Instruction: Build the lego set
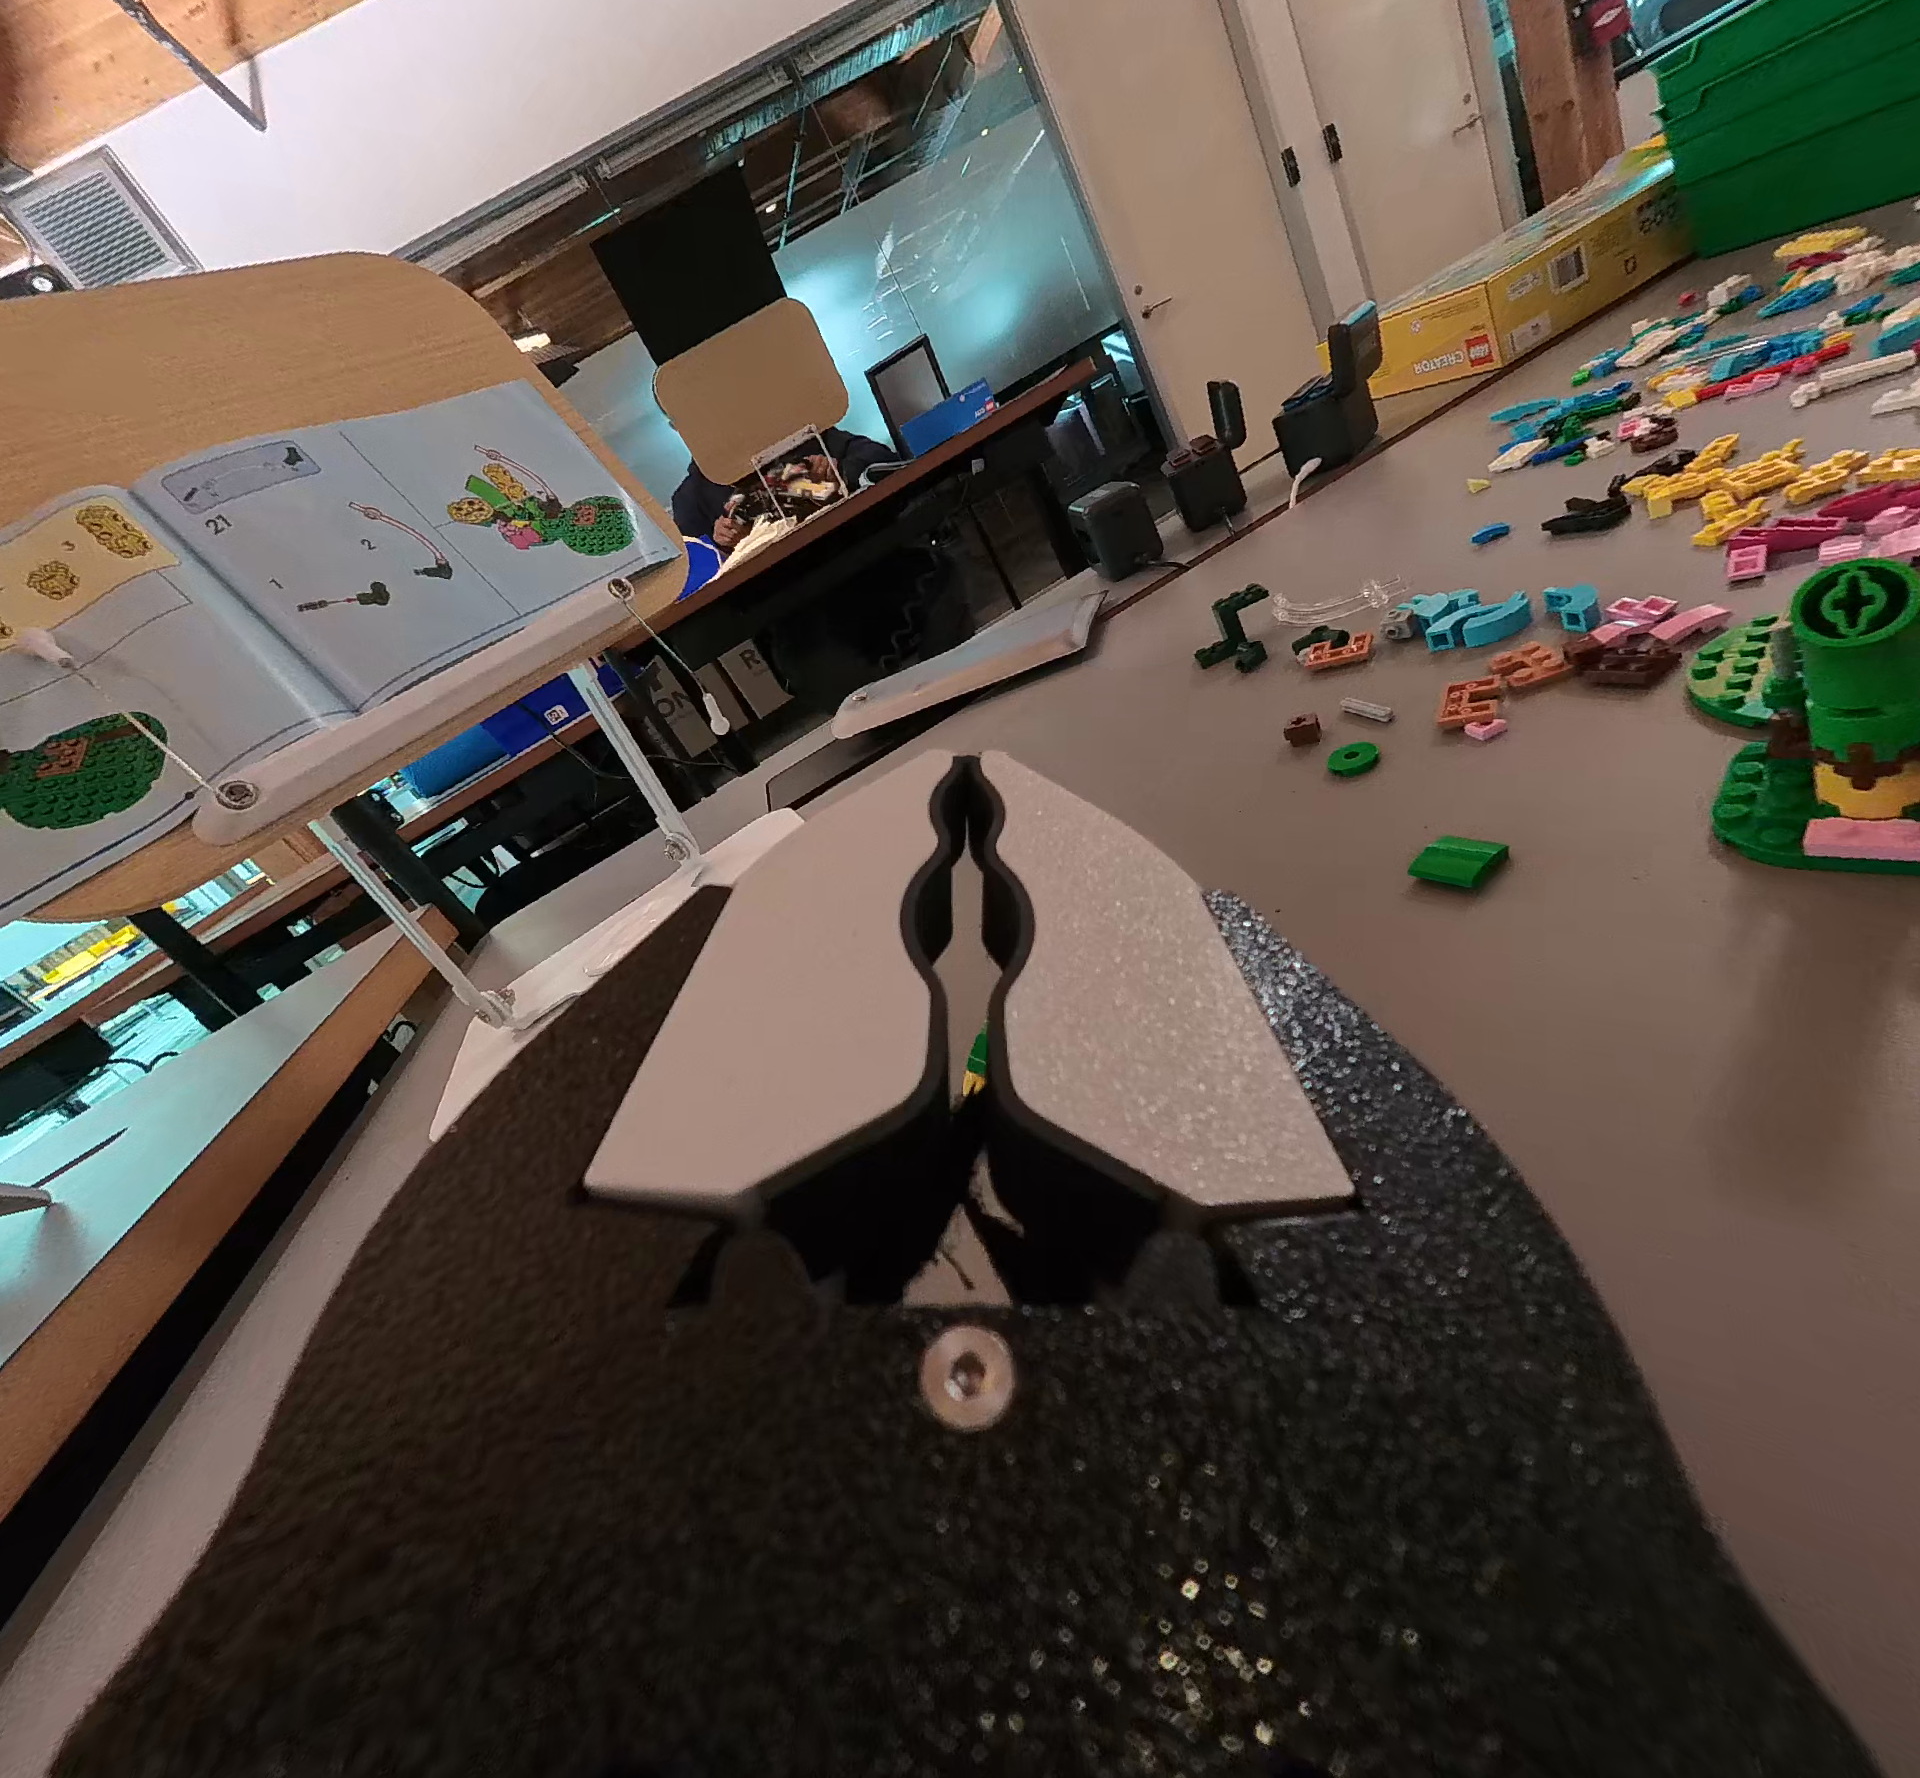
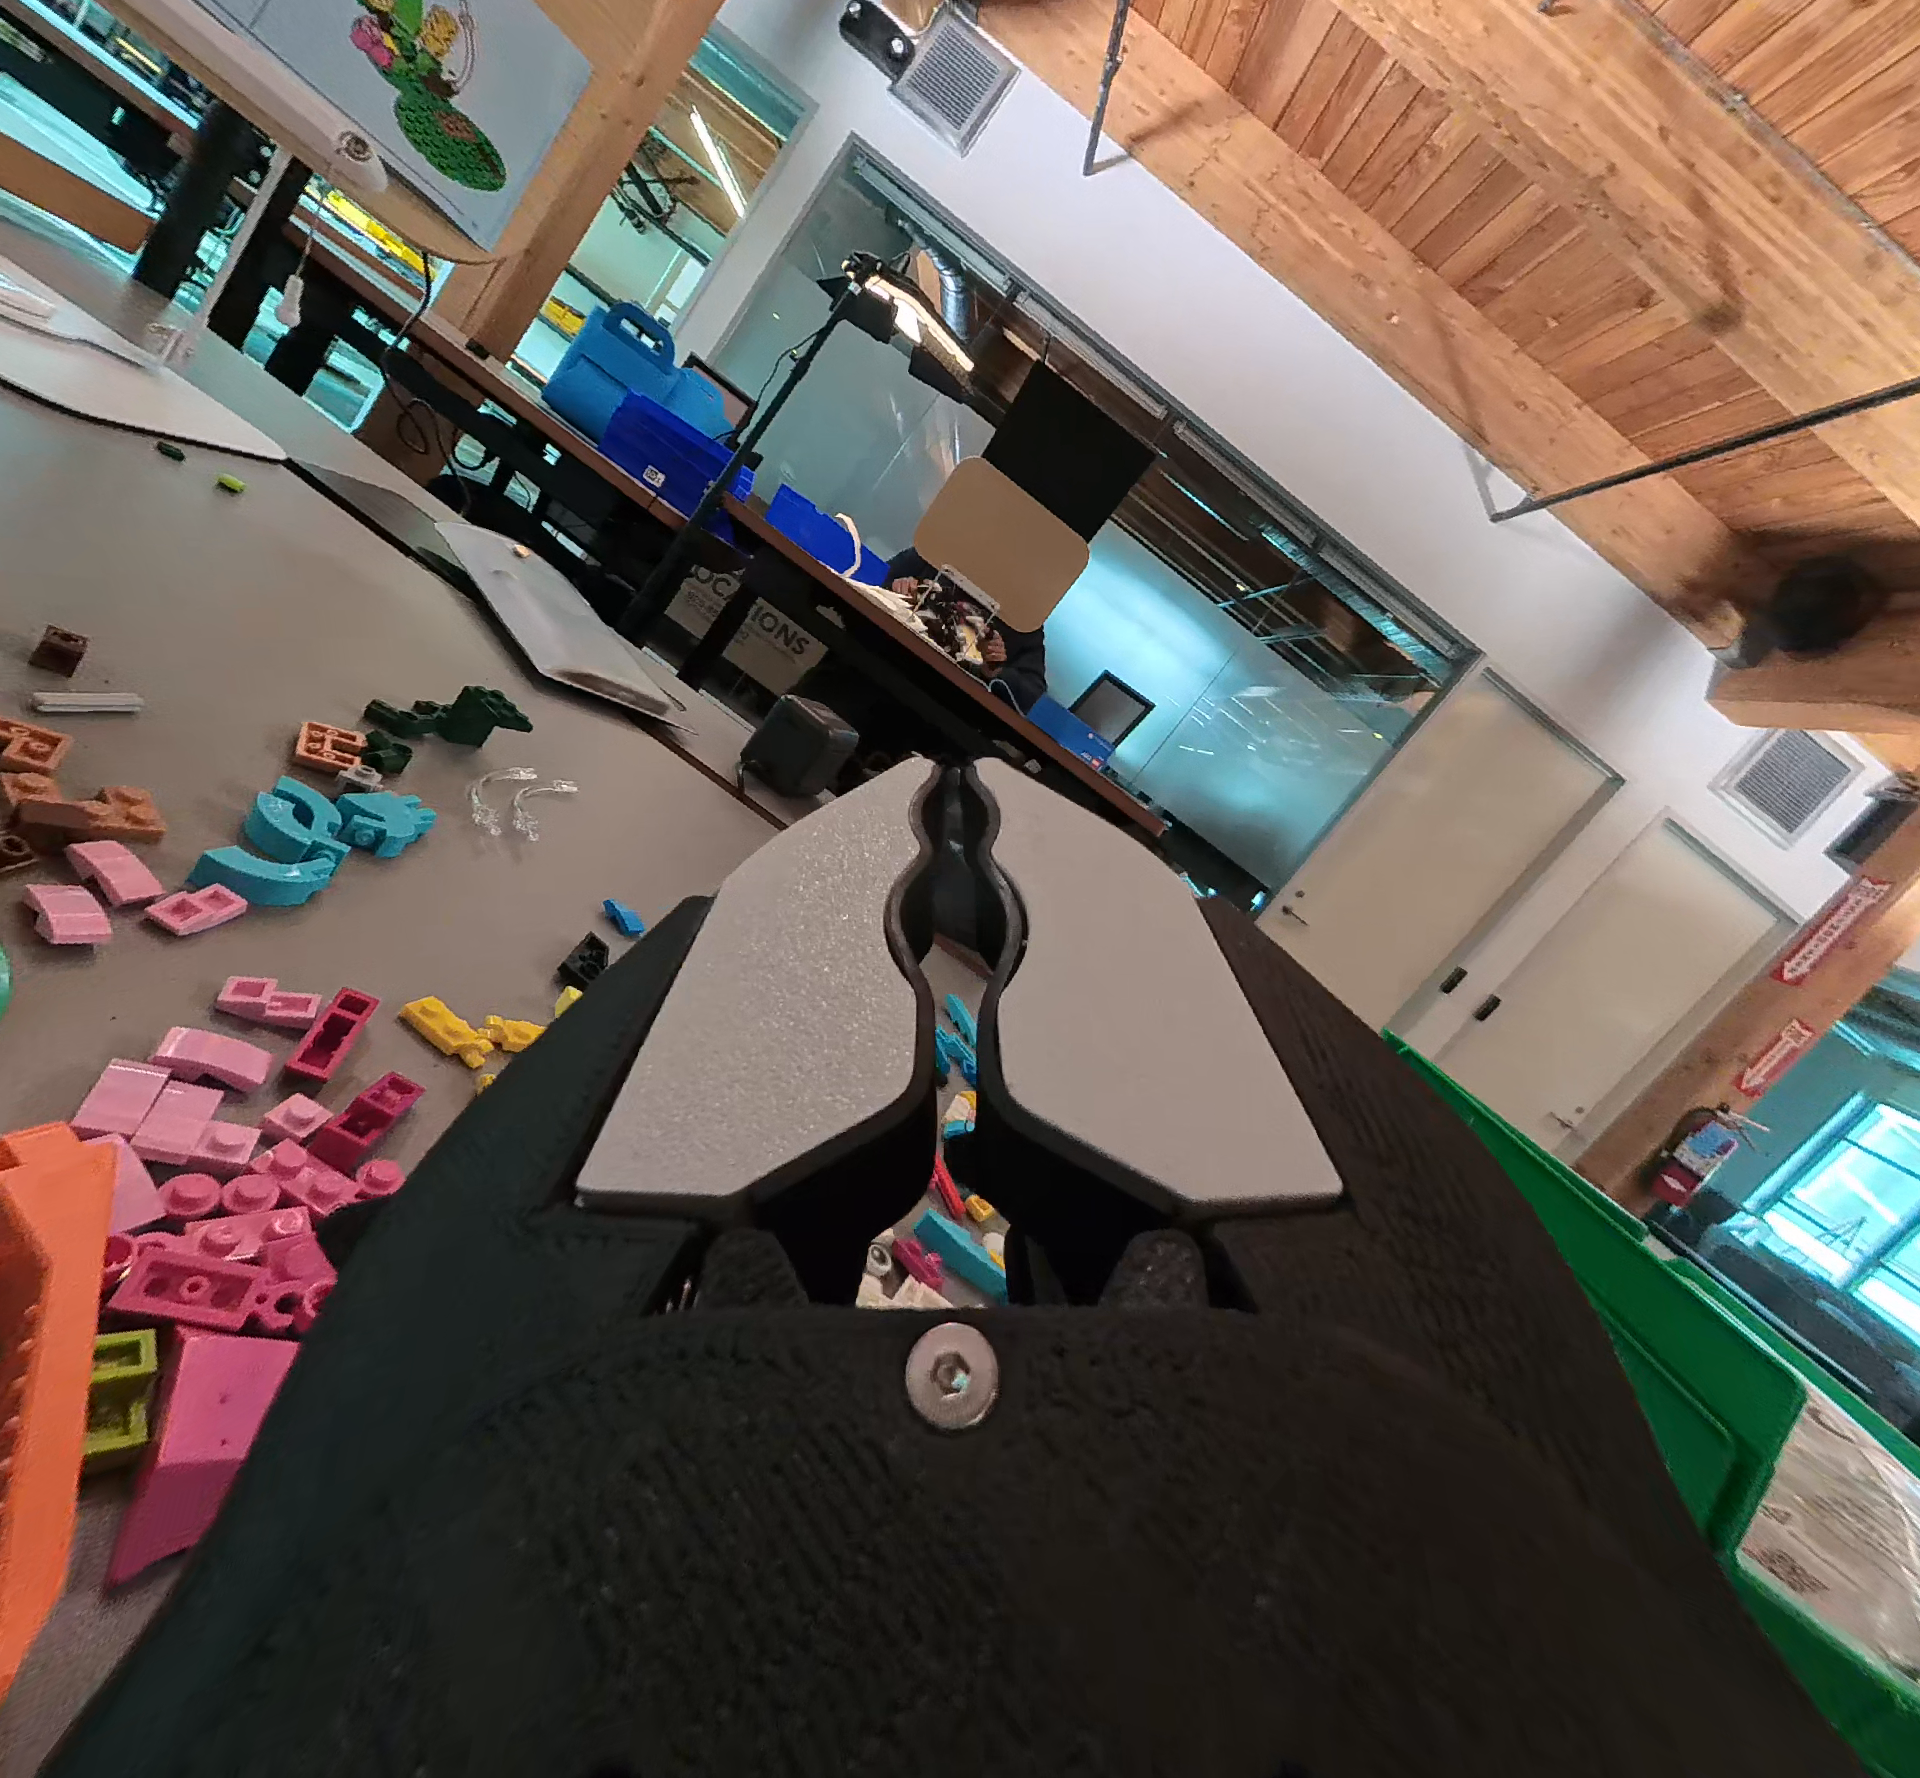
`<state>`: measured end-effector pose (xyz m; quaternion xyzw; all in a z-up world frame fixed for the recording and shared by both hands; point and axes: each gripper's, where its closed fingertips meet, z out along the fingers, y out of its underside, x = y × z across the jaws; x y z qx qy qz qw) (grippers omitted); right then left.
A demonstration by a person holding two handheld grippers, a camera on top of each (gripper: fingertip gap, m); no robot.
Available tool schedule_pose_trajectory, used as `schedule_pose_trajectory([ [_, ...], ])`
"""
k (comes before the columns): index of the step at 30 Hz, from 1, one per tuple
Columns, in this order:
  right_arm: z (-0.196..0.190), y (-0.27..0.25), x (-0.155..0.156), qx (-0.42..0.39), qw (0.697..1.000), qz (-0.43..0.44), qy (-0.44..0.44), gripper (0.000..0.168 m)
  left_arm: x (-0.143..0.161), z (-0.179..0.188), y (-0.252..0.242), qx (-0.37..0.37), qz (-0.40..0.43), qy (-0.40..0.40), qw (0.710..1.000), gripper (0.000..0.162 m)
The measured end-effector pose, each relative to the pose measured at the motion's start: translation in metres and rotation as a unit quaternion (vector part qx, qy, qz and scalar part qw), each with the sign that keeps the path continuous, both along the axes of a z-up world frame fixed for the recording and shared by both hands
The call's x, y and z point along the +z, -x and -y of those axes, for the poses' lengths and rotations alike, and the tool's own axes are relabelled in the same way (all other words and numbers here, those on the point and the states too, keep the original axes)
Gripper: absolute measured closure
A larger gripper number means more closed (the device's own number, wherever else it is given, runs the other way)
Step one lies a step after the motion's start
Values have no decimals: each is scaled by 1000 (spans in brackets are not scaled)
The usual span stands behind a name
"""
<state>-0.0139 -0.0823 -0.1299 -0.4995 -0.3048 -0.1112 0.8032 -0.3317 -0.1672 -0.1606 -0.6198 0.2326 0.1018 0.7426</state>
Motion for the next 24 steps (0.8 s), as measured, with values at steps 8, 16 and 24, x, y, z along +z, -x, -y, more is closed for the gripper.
schedule_pose_trajectory([
  [8, -8, -65, 22, -67, 980, -186, 7, 164, -1, 0, -2, -4, -5, 2, 1000, 162],
  [16, -13, -92, 20, -86, 961, -262, 29, 168, -2, 0, -3, -6, -6, 4, 1000, 162],
  [24, -19, -106, 14, -82, 942, -322, 55, 168, -4, 0, -5, -9, -14, 9, 1000, 162],
])
